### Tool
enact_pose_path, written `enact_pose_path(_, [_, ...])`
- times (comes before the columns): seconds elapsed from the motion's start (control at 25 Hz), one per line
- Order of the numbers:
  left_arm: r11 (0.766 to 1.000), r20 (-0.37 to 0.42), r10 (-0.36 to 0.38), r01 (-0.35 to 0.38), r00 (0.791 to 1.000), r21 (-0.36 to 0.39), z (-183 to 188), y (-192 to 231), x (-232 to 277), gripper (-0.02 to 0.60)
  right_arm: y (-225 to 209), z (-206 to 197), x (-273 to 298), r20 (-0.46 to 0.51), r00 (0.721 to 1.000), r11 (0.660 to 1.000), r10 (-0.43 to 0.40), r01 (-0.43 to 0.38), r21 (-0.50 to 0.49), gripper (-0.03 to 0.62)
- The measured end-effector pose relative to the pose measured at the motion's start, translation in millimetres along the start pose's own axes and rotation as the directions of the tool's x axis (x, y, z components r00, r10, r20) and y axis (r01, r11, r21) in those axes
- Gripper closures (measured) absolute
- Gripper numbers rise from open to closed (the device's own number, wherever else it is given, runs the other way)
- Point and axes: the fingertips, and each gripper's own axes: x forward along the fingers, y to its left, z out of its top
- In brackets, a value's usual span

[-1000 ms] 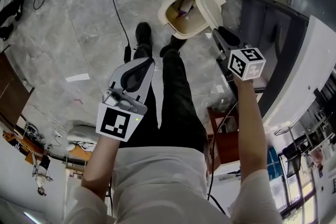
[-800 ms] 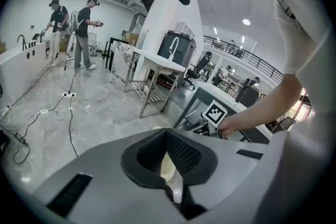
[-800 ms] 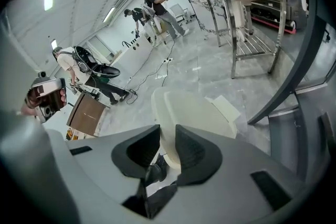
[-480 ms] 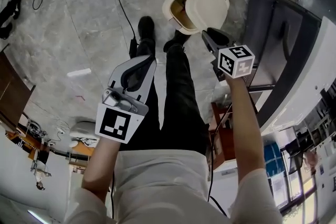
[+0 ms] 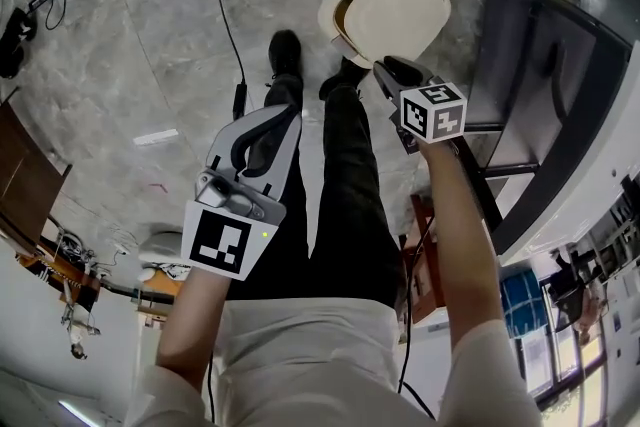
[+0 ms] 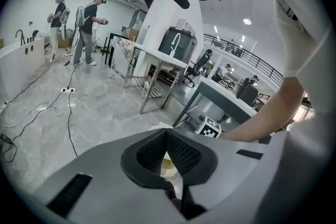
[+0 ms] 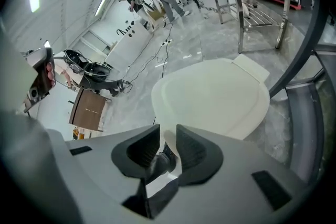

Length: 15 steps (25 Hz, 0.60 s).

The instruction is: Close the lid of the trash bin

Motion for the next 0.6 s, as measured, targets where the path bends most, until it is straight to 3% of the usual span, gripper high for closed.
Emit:
enact_pose_path(0.2, [1.0,-0.013,-0.011,0.011,1.0,0.007,-7.7,5.3,5.8,0.577,-1.1,-10.9,25.3,-0.012,1.0,1.0,0.005,-0.004,0.03,0.49])
enact_pose_path(0.6, [1.0,-0.052,-0.012,0.012,0.999,0.007,-25.0,22.3,10.7,0.577,-14.4,-21.8,58.3,-0.025,0.996,0.994,-0.086,0.087,0.068,0.501])
